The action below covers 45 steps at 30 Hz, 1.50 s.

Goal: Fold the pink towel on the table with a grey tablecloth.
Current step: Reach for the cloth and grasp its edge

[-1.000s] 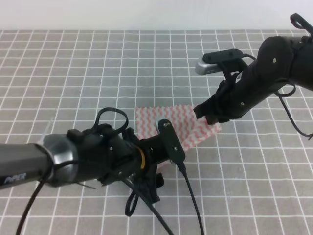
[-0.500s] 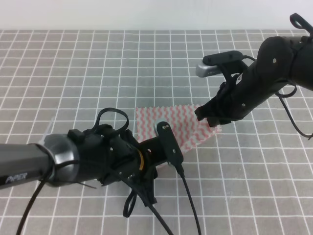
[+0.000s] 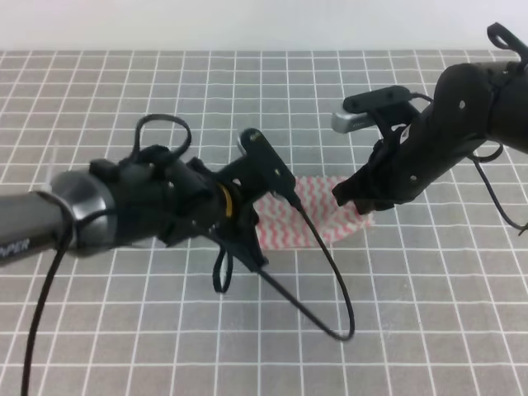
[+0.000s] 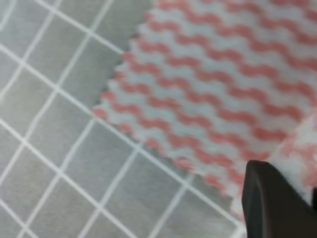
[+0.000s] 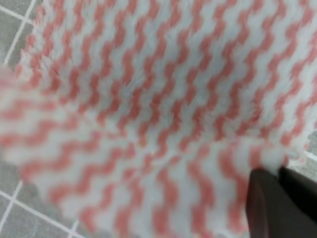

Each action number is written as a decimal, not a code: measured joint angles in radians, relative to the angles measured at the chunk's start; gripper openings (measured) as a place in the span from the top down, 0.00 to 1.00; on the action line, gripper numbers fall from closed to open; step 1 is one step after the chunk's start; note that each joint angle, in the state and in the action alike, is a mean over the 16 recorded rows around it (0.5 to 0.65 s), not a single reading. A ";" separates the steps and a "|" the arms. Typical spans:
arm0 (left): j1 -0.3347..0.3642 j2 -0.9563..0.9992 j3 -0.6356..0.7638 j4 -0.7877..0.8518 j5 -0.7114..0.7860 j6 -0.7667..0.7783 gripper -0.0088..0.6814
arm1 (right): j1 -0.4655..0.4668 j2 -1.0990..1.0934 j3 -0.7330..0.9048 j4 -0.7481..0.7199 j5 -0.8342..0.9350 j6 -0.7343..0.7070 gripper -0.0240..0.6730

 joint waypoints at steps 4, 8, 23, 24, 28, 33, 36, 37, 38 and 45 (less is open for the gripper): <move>0.023 0.021 -0.036 0.007 0.000 -0.004 0.99 | 0.000 0.017 0.001 -0.009 0.002 0.001 0.99; 0.034 0.049 -0.070 0.022 0.008 0.000 0.99 | 0.000 0.035 0.002 -0.020 0.000 0.001 0.99; 0.068 0.134 -0.181 0.086 0.027 0.008 0.99 | 0.000 0.060 0.001 -0.044 -0.063 0.001 0.99; 0.071 0.136 -0.185 0.087 0.025 0.008 0.99 | 0.000 0.060 0.001 -0.044 -0.069 0.001 0.99; 0.084 0.146 -0.198 0.087 0.011 0.009 0.99 | 0.000 0.059 0.001 -0.044 -0.098 0.003 0.99; 0.092 0.157 -0.207 0.086 -0.010 0.013 0.99 | -0.001 0.057 0.001 -0.044 -0.135 0.004 0.99; 0.093 0.165 -0.208 0.086 -0.022 0.018 0.99 | -0.001 0.057 0.001 -0.044 -0.153 0.005 0.99; 0.093 0.169 -0.208 0.086 -0.025 0.019 0.99 | -0.001 0.056 0.001 -0.045 -0.159 0.006 0.99; 0.093 0.171 -0.208 0.086 -0.028 0.021 0.99 | -0.001 0.058 0.001 -0.045 -0.163 0.006 0.99; 0.094 0.188 -0.208 0.091 -0.047 0.033 0.99 | 0.000 0.072 0.000 -0.045 -0.181 0.005 0.99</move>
